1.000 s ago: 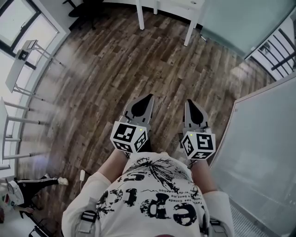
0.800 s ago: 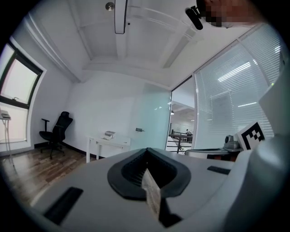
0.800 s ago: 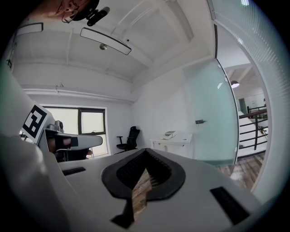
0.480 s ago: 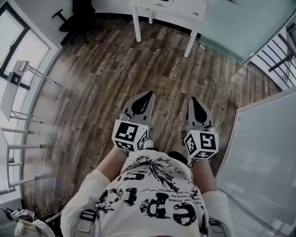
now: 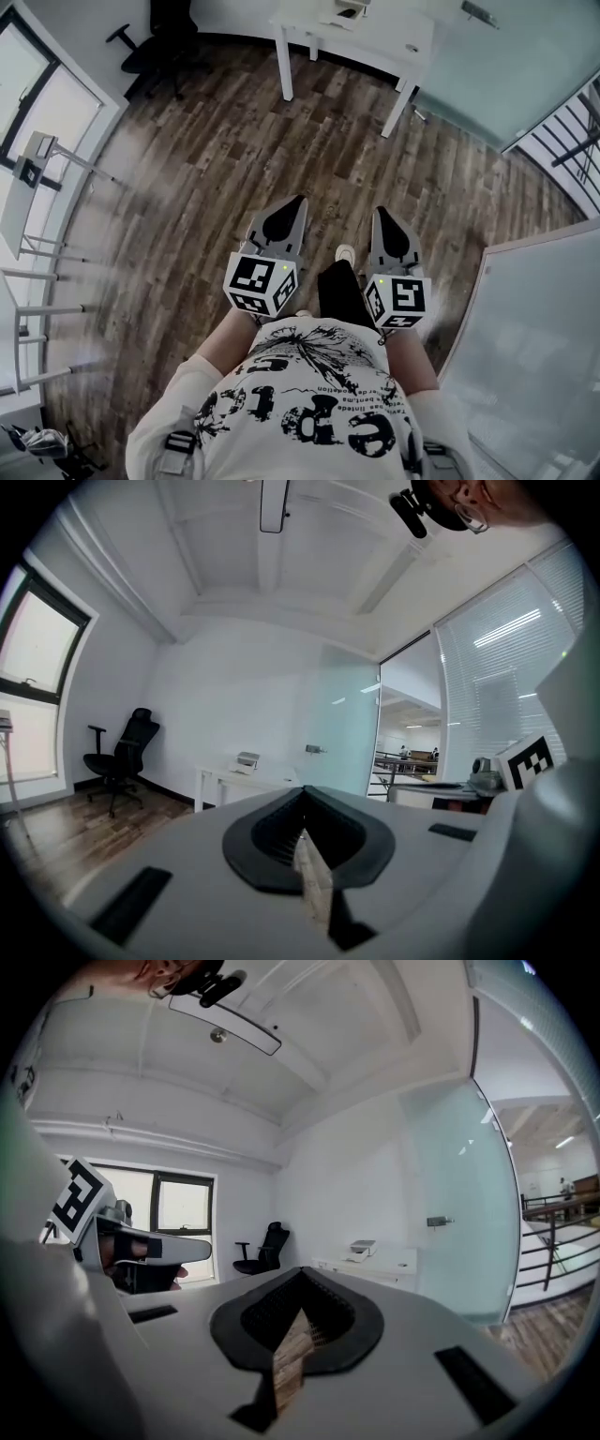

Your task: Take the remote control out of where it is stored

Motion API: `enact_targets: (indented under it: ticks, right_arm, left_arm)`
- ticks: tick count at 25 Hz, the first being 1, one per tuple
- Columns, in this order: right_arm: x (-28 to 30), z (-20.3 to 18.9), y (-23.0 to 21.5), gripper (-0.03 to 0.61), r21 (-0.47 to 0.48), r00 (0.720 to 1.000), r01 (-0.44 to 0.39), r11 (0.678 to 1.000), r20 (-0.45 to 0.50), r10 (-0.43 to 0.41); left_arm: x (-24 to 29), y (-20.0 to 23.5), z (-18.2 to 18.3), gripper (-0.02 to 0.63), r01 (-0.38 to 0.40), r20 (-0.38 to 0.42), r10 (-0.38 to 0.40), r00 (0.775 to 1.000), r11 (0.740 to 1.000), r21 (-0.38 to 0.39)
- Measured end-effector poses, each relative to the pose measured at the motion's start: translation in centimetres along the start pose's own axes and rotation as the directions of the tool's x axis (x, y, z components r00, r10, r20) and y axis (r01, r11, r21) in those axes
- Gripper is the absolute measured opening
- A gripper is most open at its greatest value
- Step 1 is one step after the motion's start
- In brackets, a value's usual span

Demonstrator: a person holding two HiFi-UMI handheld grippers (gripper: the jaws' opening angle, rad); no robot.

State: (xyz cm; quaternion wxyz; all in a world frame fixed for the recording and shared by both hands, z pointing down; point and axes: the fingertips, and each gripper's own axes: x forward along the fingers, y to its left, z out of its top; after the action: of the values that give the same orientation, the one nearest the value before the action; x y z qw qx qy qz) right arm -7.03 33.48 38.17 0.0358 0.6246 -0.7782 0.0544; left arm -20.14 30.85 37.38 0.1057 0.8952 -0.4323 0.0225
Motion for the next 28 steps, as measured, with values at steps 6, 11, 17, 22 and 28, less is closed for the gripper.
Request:
enact_targets:
  ticks: [6, 11, 17, 22, 28]
  right_arm:
    - [9.1, 1.5, -4.9, 0.0, -0.018, 0.997, -0.068, 0.998, 0.027, 0.068]
    - [16.5, 3.7, -10.2, 0.0, -0.044, 0.993, -0.112, 0.993, 0.036, 0.113]
    - [23.4, 6.9, -16.9, -0.002, -0.051, 0.988, -0.138, 0.989, 0.064, 0.141]
    - [27.4, 6.5, -19.6, 0.0, -0.015, 0.989, -0.144, 0.989, 0.039, 0.145]
    - [33.5, 6.0, -21.1, -0.002, -0.002, 0.993, -0.116, 0.993, 0.012, 0.116]
  left_arm:
    - [8.3, 3.4, 1.1, 0.009, -0.07, 0.009, 0.07, 0.998, 0.998, -0.007]
    - [17.3, 4.7, 4.1, 0.009, -0.102, 0.038, 0.101, 0.994, 0.994, 0.036]
    - [26.9, 4.4, 6.7, 0.009, -0.097, 0.05, 0.095, 0.994, 0.994, 0.045]
    - [31.0, 5.9, 7.1, 0.009, -0.111, 0.035, 0.11, 0.993, 0.993, 0.037]
    - [36.6, 11.0, 7.3, 0.009, -0.1, 0.009, 0.1, 0.995, 0.995, 0.0]
